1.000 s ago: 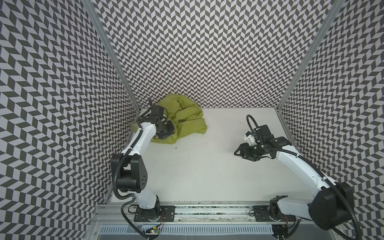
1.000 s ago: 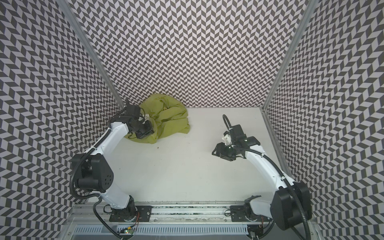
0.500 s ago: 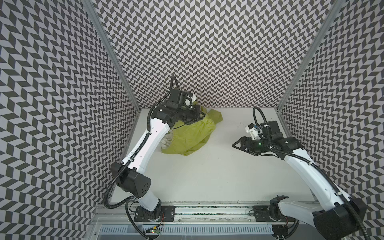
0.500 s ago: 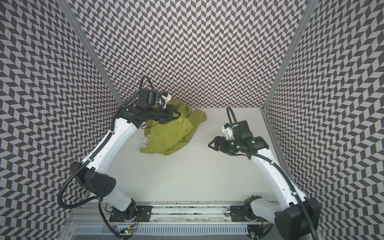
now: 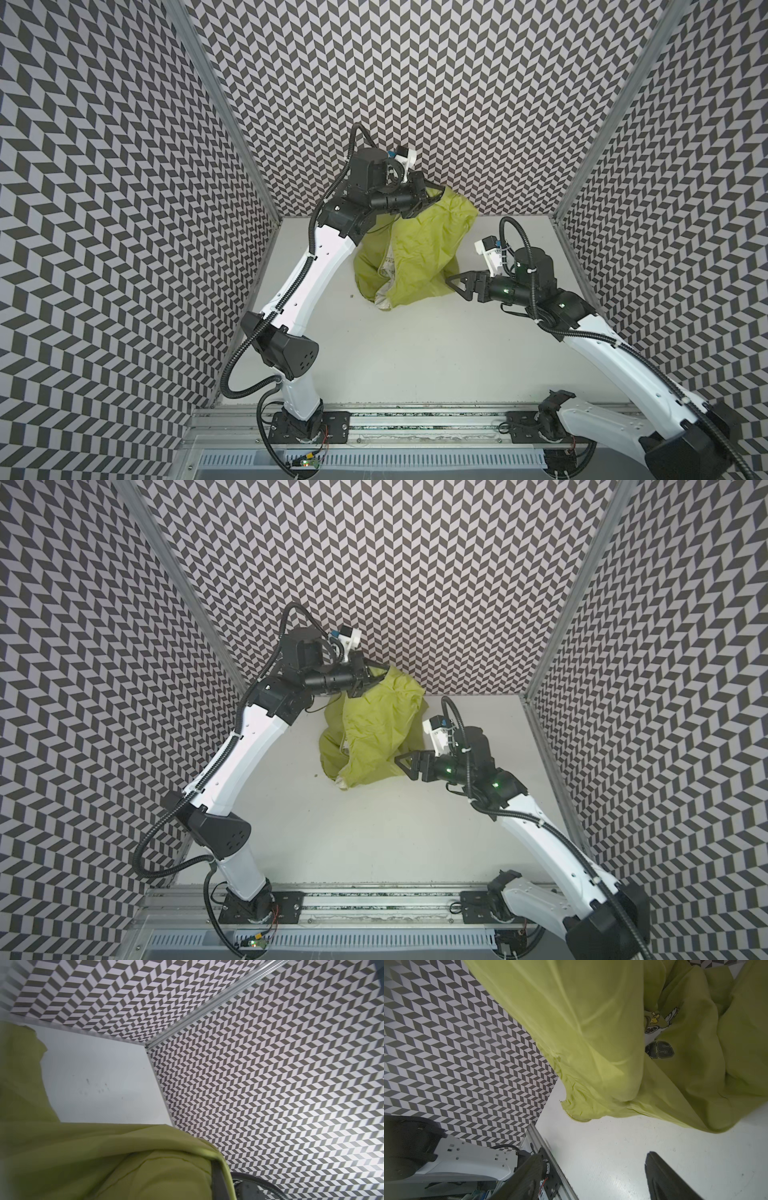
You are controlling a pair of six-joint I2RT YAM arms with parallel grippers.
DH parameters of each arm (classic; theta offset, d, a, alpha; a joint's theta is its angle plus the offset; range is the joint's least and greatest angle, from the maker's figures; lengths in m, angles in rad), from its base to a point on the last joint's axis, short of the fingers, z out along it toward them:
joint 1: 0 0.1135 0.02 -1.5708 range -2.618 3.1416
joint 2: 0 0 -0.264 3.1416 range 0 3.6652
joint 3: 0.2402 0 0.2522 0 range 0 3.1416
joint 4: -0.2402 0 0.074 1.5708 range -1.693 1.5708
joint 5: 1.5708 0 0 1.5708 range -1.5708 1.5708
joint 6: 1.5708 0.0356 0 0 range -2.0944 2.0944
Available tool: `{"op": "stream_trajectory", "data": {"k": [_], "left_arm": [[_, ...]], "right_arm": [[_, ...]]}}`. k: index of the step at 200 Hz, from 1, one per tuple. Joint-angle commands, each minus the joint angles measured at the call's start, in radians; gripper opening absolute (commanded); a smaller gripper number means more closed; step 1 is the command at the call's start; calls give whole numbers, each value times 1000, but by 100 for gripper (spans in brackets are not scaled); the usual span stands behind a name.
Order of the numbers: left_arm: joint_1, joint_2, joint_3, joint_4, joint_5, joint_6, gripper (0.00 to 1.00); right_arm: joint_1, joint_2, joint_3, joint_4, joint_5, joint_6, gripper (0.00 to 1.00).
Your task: Zip up the jacket
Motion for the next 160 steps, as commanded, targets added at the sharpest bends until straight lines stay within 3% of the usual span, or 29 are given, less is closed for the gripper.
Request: {"op": "stream_trajectory", "data": {"k": [1,47,80,126,160], "left_arm": [[-11,-15,62,176,40,-96,0],[-12,-43,97,207,41,-135,0],[-11,-80,94,201,37,-130,0],[39,-141,31,164,-9,-102,0],[94,-160,-4,184,13,-135,0]], "right_arm": [[38,79,53,115,24,-36,78],[44,200,155,-2,218,-142,84],[44,216,150,25,341,-135,85],[41,47,50,110,370,-142,78],[33,-85,-78,141,459,-320,92]]}}
